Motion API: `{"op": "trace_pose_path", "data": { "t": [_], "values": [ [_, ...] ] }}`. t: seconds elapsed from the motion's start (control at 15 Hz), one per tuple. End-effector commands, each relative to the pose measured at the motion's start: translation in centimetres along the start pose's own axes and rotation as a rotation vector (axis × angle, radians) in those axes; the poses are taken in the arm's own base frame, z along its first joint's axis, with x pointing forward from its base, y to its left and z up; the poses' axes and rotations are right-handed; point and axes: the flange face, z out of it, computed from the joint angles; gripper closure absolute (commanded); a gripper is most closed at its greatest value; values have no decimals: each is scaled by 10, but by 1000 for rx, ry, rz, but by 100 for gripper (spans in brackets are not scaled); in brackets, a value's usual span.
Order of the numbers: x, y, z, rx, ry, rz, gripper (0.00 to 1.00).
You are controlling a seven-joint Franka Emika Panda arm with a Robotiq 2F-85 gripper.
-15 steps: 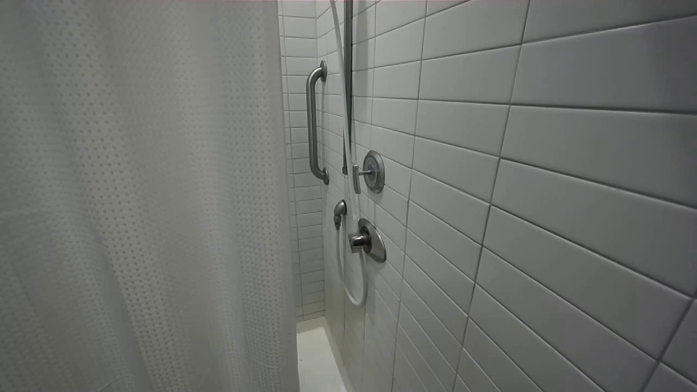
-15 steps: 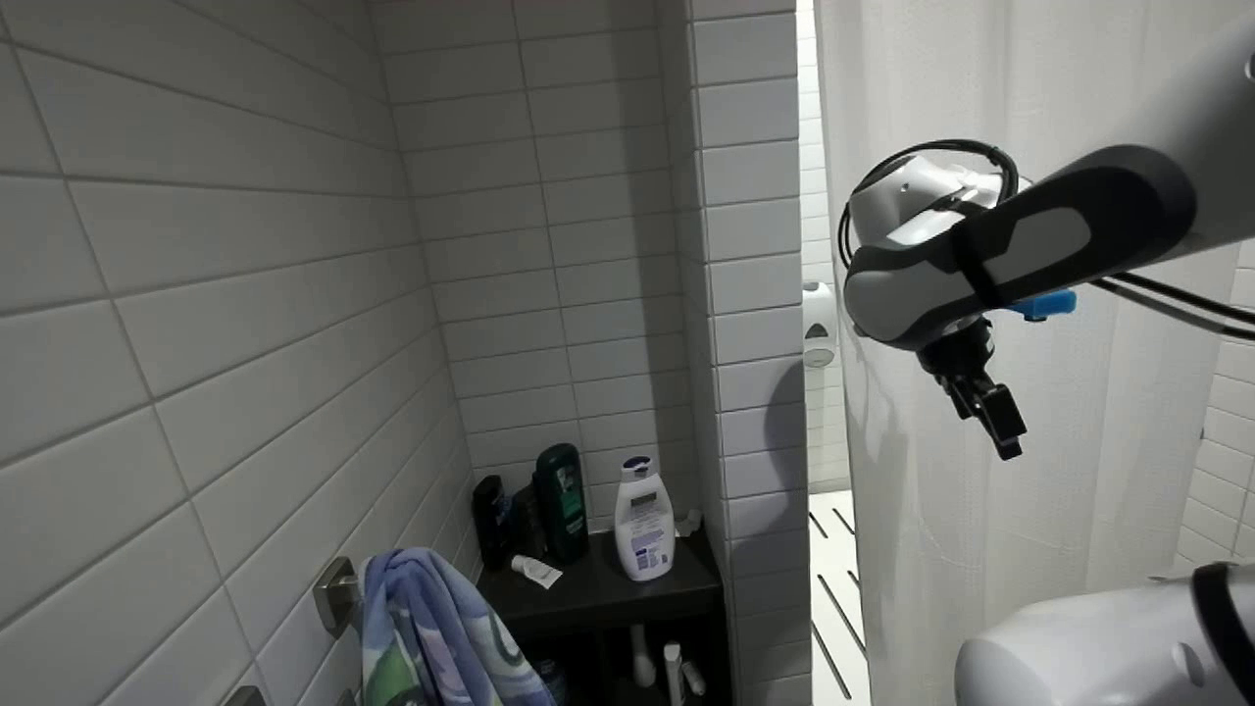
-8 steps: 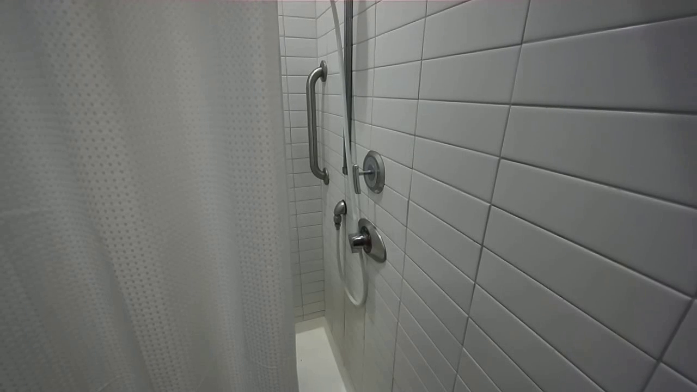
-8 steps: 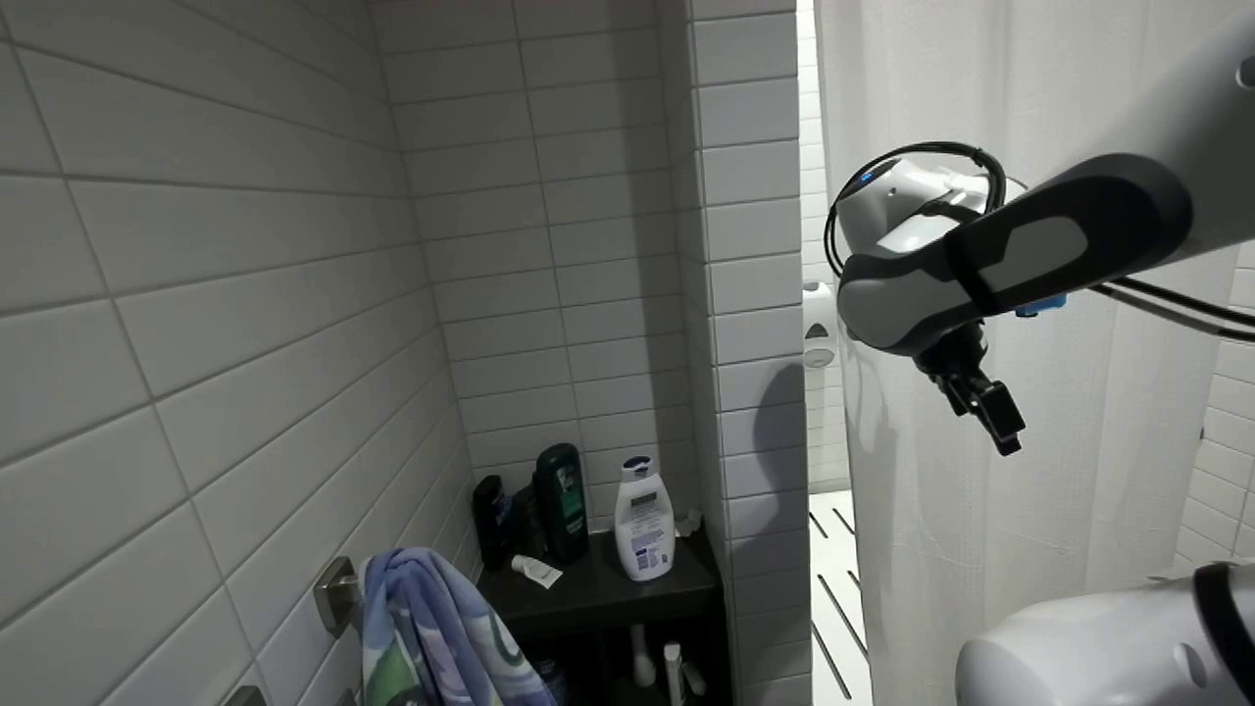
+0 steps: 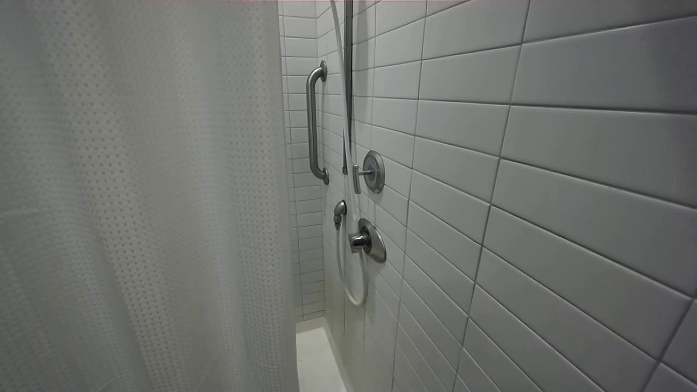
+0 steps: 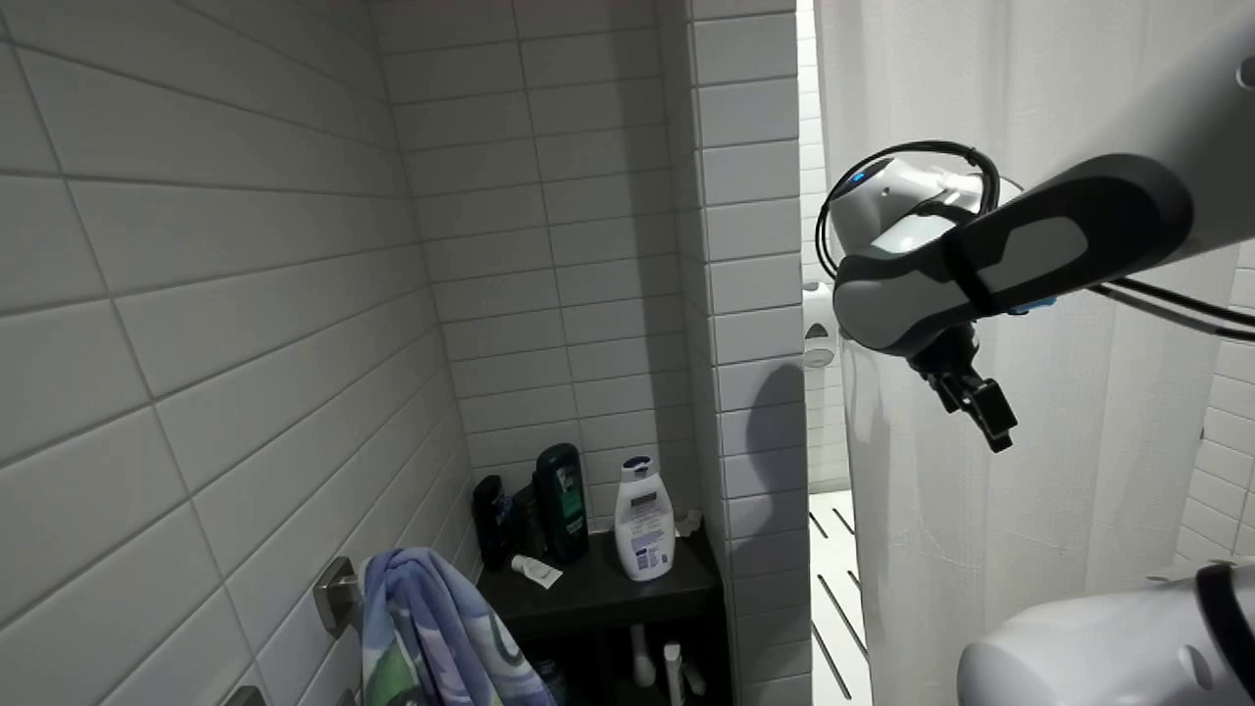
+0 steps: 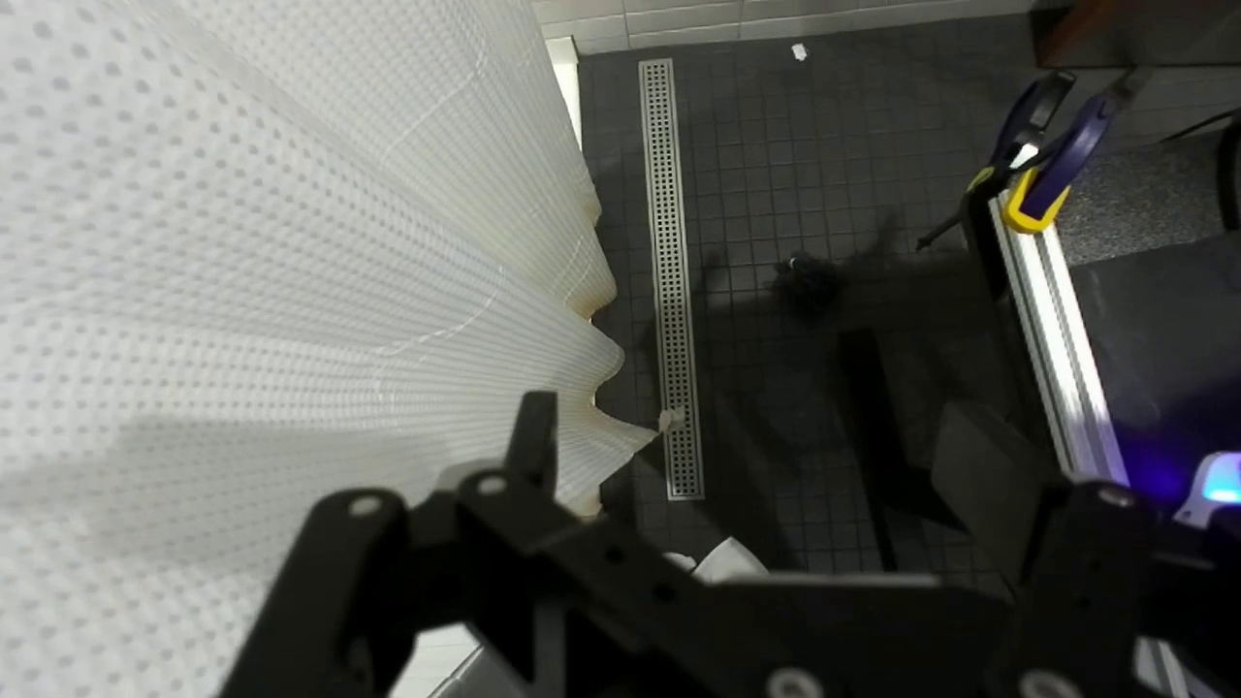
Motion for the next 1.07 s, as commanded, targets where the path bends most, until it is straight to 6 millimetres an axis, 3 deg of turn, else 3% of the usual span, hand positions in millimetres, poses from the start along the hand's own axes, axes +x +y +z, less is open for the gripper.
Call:
{"op": "trace_pose_path", "data": {
  "t": [0.0,0.67,1.0],
  "values": [
    [3,3,-16,-77,-45,-80,0],
    [4,17,-35,-290,-187,-527,0],
    [-1,9,-47,-398,-159,-768,0]
  ]
}}
